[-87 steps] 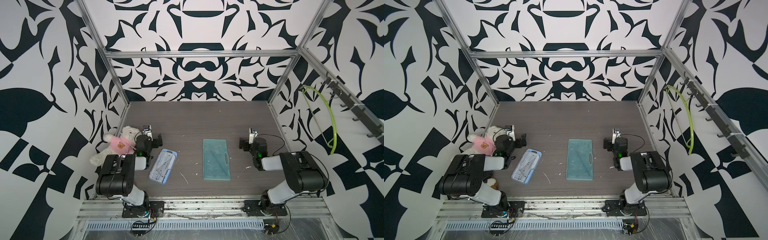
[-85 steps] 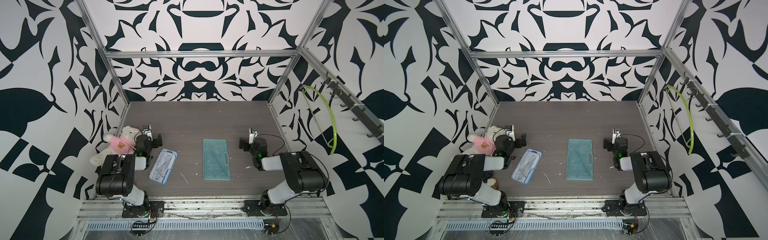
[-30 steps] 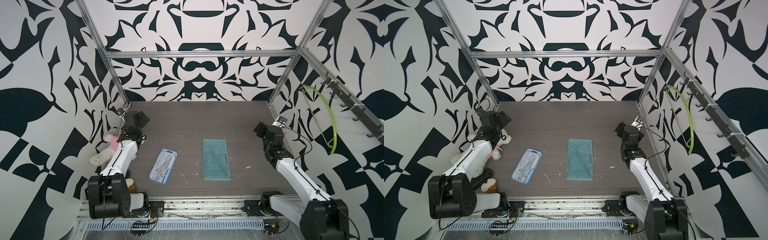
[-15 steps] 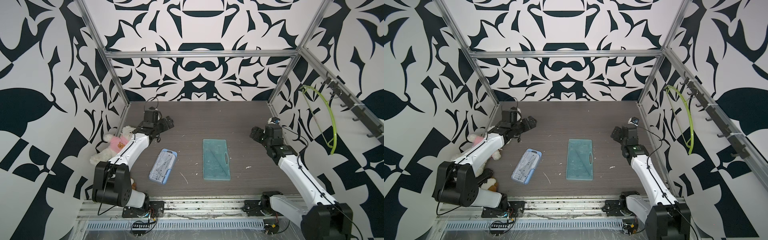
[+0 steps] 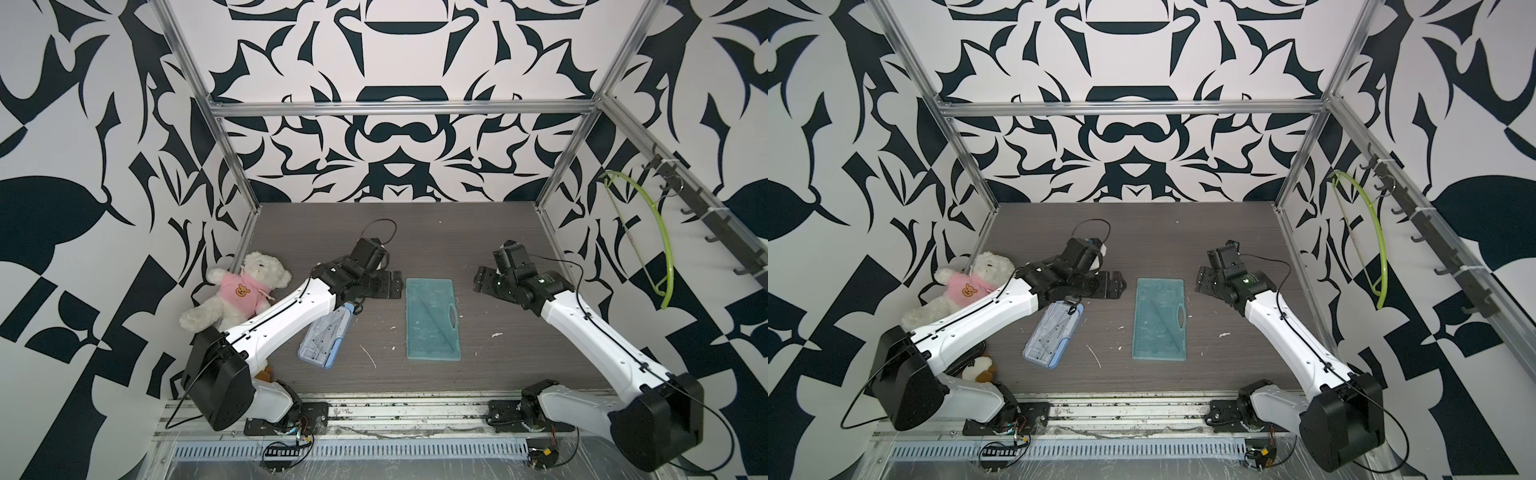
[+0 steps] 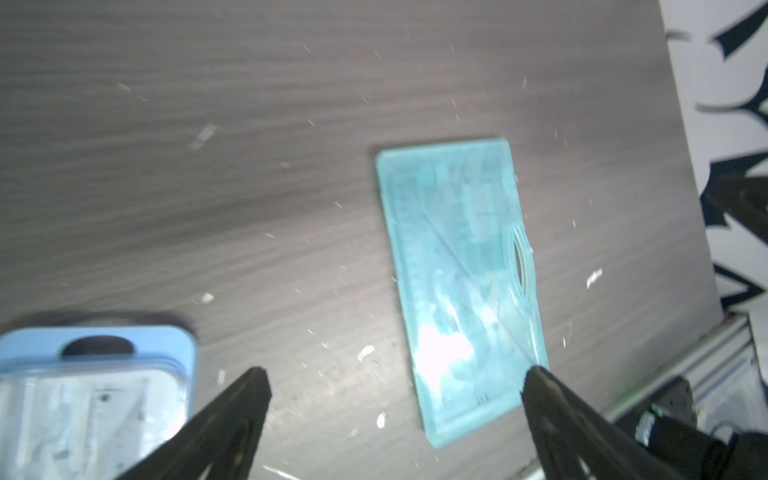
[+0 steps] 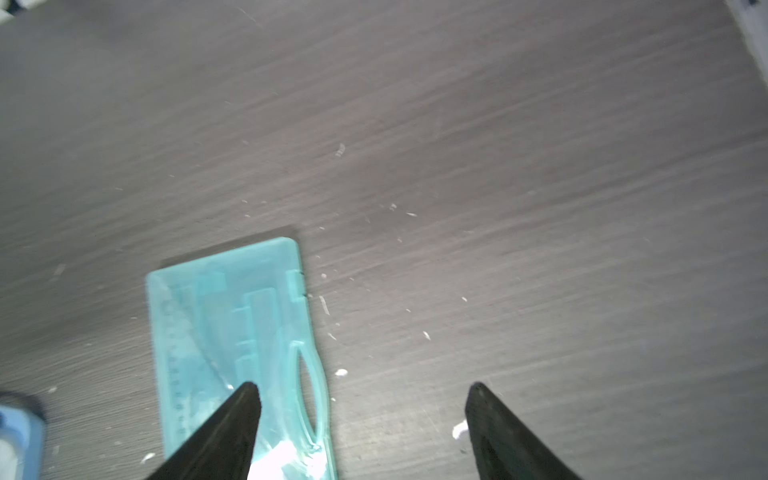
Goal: Open the ruler set and take out the ruler
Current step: Pick up the ruler set box at the center of the board.
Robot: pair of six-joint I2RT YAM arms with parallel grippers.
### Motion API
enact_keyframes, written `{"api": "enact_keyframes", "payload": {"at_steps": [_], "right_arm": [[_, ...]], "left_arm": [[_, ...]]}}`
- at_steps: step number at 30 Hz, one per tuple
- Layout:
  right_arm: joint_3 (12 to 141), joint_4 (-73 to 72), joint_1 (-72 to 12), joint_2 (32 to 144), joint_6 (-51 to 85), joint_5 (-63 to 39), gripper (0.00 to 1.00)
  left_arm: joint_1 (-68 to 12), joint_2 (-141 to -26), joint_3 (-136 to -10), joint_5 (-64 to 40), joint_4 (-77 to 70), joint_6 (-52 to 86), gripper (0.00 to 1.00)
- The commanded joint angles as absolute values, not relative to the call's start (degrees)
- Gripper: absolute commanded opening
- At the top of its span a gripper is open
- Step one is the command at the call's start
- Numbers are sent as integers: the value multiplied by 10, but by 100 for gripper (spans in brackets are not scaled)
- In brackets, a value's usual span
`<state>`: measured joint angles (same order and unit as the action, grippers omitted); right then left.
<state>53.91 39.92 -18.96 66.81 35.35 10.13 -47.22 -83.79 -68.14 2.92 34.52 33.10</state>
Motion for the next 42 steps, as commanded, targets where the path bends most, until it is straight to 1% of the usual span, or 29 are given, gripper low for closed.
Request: {"api": "enact_keyframes", "payload": {"at_steps": [1,3,4,7,10,14,16,24,29,35,42], "right_arm": [[535,447,-182,656,366,171,80],[527,452,-158,649,366,171,80],[523,453,-137,644,368,151,80],[506,438,-72,635,360,66,78],[498,436,-32,641,348,35,76],[502,442,-25,647,332,26,73],[498,441,-25,642,332,32,70],[472,428,-24,598,335,49,61],[455,425,-25,564,337,62,56],[446,425,-24,563,336,50,51],[447,420,-25,572,334,42,49]], "left_arm": [[-533,-885,-720,51,393,342,99],[-564,-931,-761,46,399,338,100],[-573,-959,-789,33,412,339,99],[-588,-1040,-868,-20,439,346,89],[-618,-1108,-927,-35,451,350,86],[-647,-1170,-976,-37,453,380,86],[-650,-1194,-989,-49,441,401,80],[-650,-1260,-1059,-58,429,435,74],[-650,-1300,-1101,-37,441,442,69],[-649,-1326,-1130,10,450,445,69],[-648,-1368,-1185,50,499,433,68]]}}
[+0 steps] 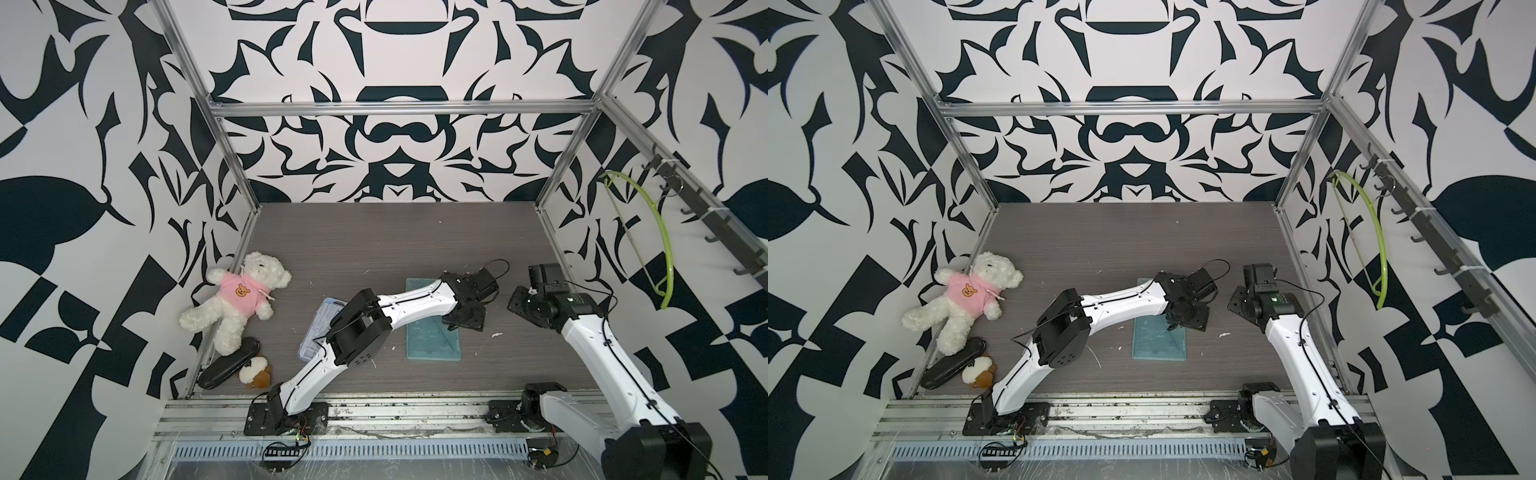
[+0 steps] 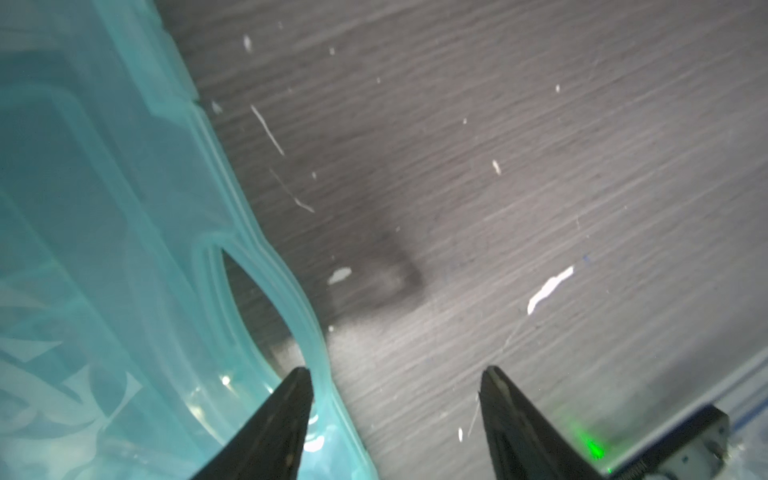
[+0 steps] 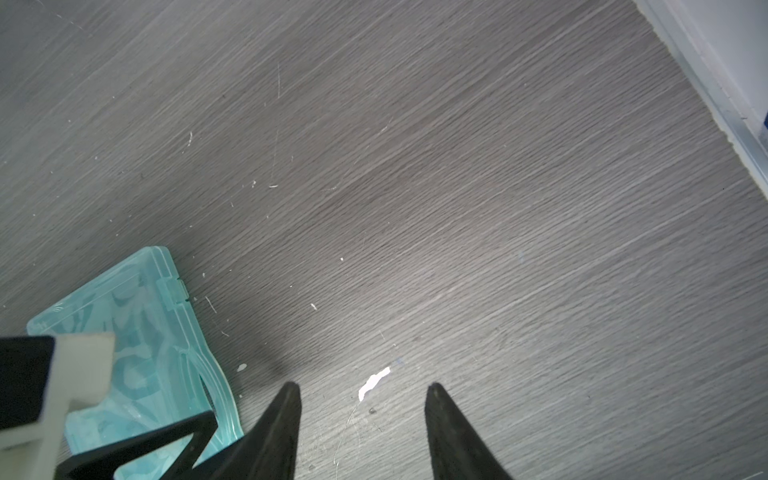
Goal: Open the ruler set and take out the ruler
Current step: Pick up the ruler set box at the center of the board.
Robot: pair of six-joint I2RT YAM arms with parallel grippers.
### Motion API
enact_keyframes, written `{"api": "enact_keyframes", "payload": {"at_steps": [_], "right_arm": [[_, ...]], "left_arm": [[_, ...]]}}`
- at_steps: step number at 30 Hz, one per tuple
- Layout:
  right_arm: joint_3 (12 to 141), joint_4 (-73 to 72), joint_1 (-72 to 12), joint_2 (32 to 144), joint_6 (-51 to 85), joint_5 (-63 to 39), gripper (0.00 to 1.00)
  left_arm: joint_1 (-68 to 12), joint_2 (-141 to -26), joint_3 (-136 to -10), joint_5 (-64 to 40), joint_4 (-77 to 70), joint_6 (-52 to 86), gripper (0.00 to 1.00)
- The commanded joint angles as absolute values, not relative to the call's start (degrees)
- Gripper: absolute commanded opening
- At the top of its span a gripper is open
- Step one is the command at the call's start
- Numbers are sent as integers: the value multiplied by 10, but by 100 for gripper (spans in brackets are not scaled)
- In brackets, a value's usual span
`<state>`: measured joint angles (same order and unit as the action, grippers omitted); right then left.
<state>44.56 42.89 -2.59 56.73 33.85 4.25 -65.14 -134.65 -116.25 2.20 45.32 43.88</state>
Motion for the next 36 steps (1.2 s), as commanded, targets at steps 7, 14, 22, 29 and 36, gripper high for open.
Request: {"api": "enact_keyframes", "payload": {"at_steps": [7,14,22,29,36], "right_arm": [[452,415,-25,586,331,42,44],[453,411,-24,599,330,44,25],[460,413,-24,611,330,46,17],[465,416,-25,618,333,42,17],[472,418,-24,626,334,37,16]], "left_arm": [[-639,-1394,-1204,55,512,432,65],[-636,-1397,-1202,44,499,425,48],[-641,-1383,-1180,49,486,391,33],[-658,-1377,-1183,89,504,337,21],[-666,-1364,-1170,123,510,279,16]]}}
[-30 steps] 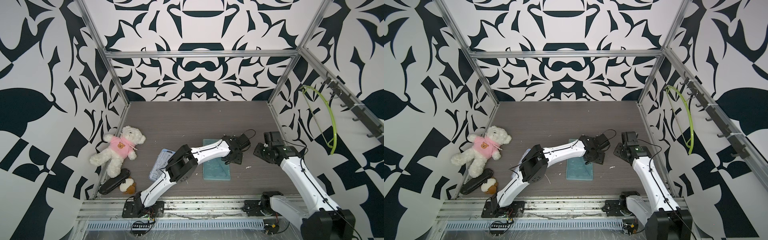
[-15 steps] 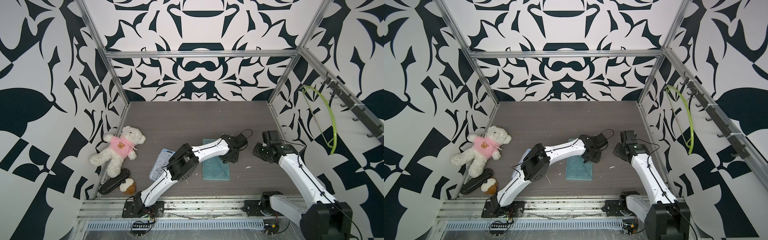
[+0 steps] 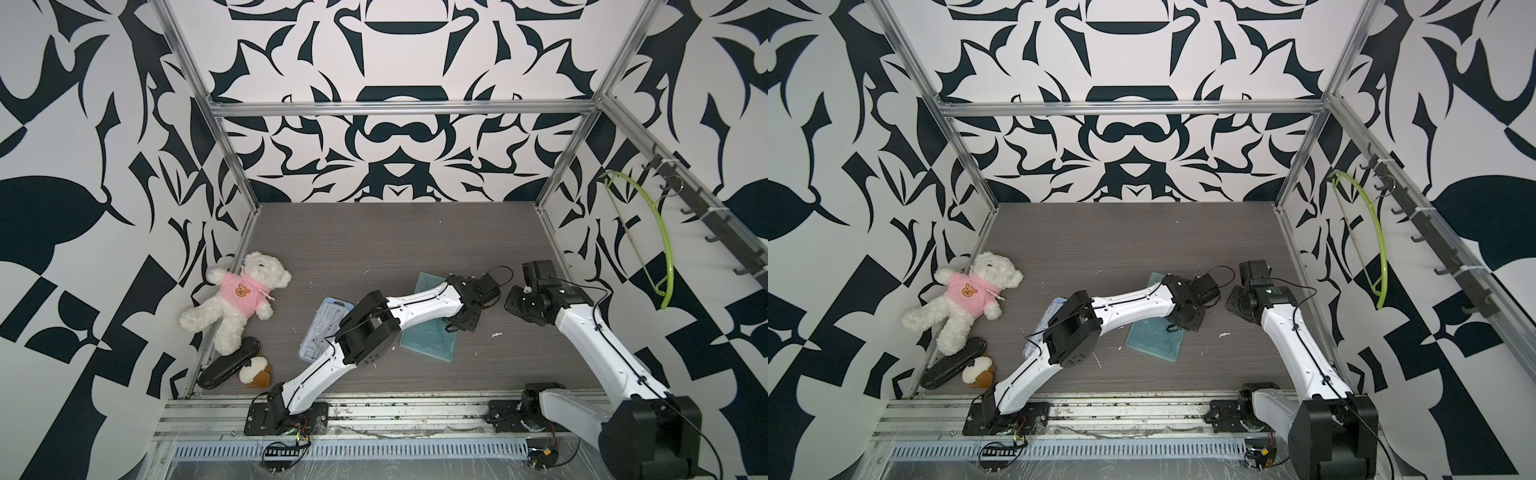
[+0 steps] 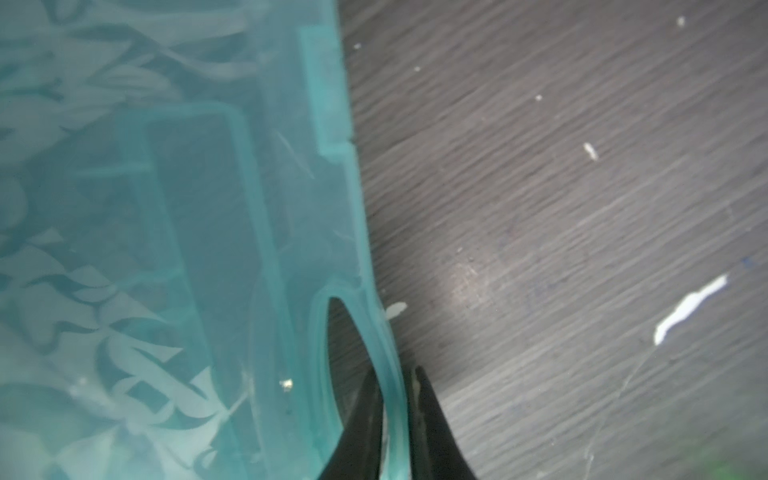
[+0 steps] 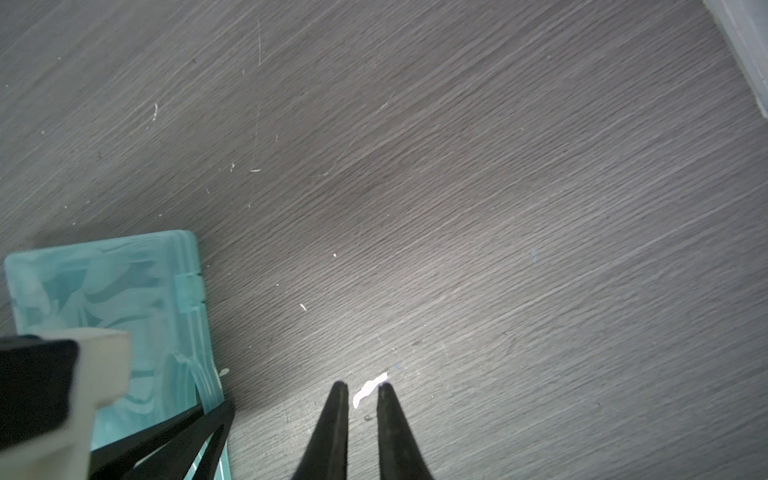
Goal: Open the ruler set and take out the ruler
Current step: Pick up the ruler set box at the center of the board.
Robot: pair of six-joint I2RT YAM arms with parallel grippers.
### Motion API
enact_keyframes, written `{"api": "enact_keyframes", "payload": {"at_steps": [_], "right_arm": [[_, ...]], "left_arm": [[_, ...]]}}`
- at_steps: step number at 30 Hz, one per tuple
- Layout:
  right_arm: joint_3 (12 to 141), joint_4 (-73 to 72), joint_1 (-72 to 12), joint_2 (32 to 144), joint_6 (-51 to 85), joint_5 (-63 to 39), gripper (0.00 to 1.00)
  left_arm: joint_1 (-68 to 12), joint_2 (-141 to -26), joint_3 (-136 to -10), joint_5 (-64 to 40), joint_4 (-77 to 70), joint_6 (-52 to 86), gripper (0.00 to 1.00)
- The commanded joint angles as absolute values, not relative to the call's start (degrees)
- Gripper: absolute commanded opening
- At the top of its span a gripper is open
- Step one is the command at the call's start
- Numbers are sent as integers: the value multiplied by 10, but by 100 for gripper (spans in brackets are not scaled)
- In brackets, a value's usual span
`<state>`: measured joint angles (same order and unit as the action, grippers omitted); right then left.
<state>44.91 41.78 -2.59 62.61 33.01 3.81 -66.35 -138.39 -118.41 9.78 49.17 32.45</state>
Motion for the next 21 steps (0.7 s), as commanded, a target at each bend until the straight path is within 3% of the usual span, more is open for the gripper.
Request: {"api": "enact_keyframes", "payload": {"at_steps": [1,11,18,21], "right_arm": [[473,419,-24,626,336,36,16],[477,422,-24,626,334,38,17],[473,422,-24,623,332,38,27],[472,422,-24,621,332,37,28]], "left_arm": [[-667,-1361,-1168,124,511,258,17],[-667,-1312,-1104,133,471,152,37],[-667,-1311,-1091,125,454,146,38],[-665,-1320,-1096,123,454,161,34]]}}
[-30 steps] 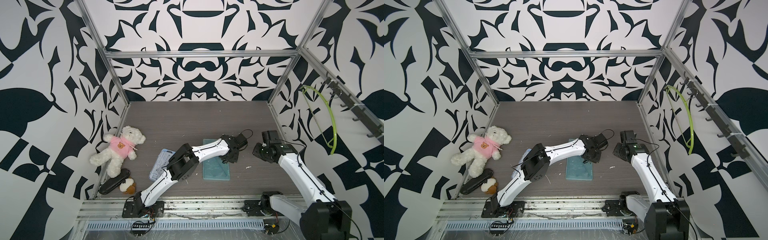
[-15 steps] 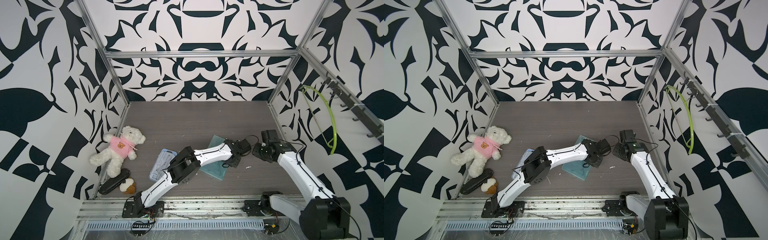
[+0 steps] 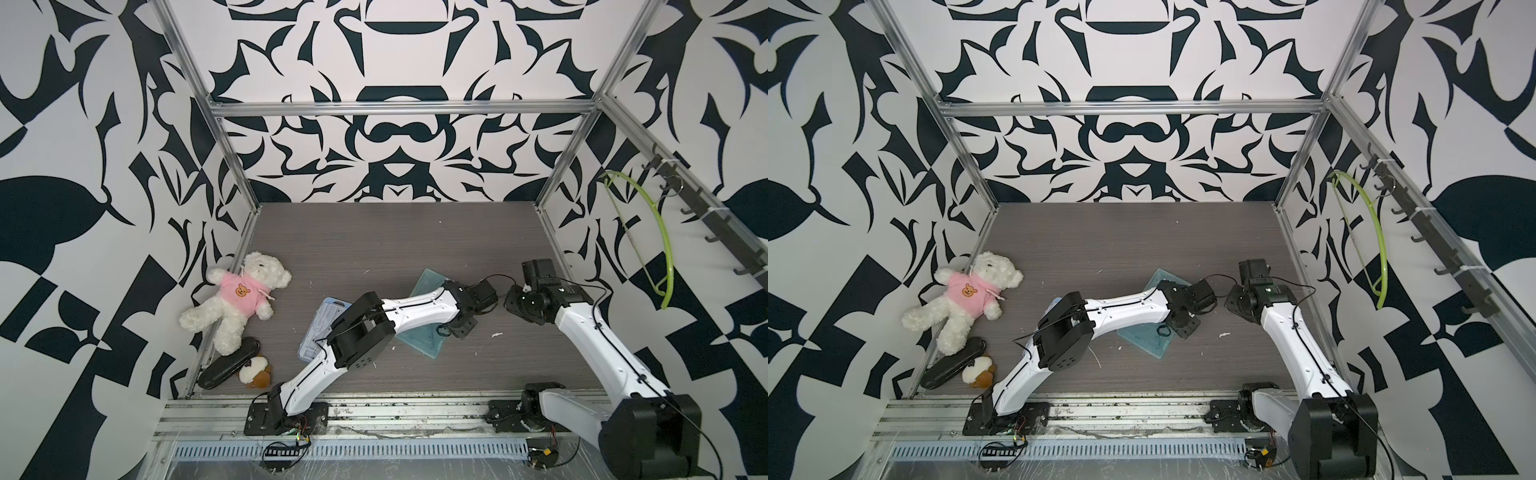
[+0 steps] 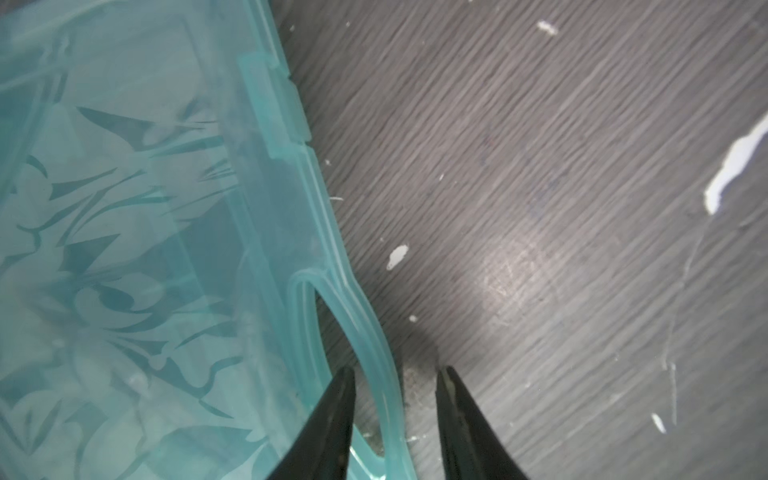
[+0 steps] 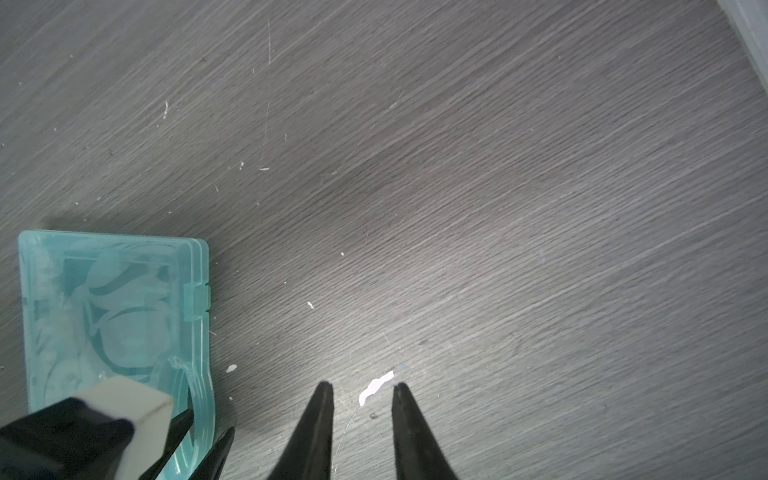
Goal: Open the ruler set and take out the ruler
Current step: Pick up the ruler set box at the center of the board.
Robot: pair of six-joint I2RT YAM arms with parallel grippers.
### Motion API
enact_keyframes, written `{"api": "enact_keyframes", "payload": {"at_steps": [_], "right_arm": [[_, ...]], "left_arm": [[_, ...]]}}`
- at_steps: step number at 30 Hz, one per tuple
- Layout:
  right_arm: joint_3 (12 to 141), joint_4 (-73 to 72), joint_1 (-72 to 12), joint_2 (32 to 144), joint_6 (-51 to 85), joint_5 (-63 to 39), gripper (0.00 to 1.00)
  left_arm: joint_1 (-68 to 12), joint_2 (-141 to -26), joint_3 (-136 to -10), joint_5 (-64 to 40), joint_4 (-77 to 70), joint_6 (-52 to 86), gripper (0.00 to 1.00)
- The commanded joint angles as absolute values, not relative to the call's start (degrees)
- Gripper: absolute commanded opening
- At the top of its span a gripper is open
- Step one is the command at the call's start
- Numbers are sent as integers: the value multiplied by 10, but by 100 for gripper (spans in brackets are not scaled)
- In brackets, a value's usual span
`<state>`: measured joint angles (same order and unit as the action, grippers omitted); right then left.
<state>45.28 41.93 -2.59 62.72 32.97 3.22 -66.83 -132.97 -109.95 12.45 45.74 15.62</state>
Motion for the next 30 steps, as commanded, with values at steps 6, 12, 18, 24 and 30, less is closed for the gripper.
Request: {"api": "enact_keyframes", "payload": {"at_steps": [6,12,18,24,30], "right_arm": [[469,424,-24,612,331,34,28],[465,424,-25,607,332,33,28],[465,421,-24,607,333,22,29],[467,423,-25,604,333,8,33],[472,424,-25,606,339,-13,42]], "left_arm": [[-664,-1338,-1105,133,461,185,24],[-663,-1341,-1100,139,466,199,19],[-664,-1353,-1108,160,494,205,21],[-662,-1358,-1109,154,494,208,6],[-658,-1326,-1092,142,479,196,0]]}}
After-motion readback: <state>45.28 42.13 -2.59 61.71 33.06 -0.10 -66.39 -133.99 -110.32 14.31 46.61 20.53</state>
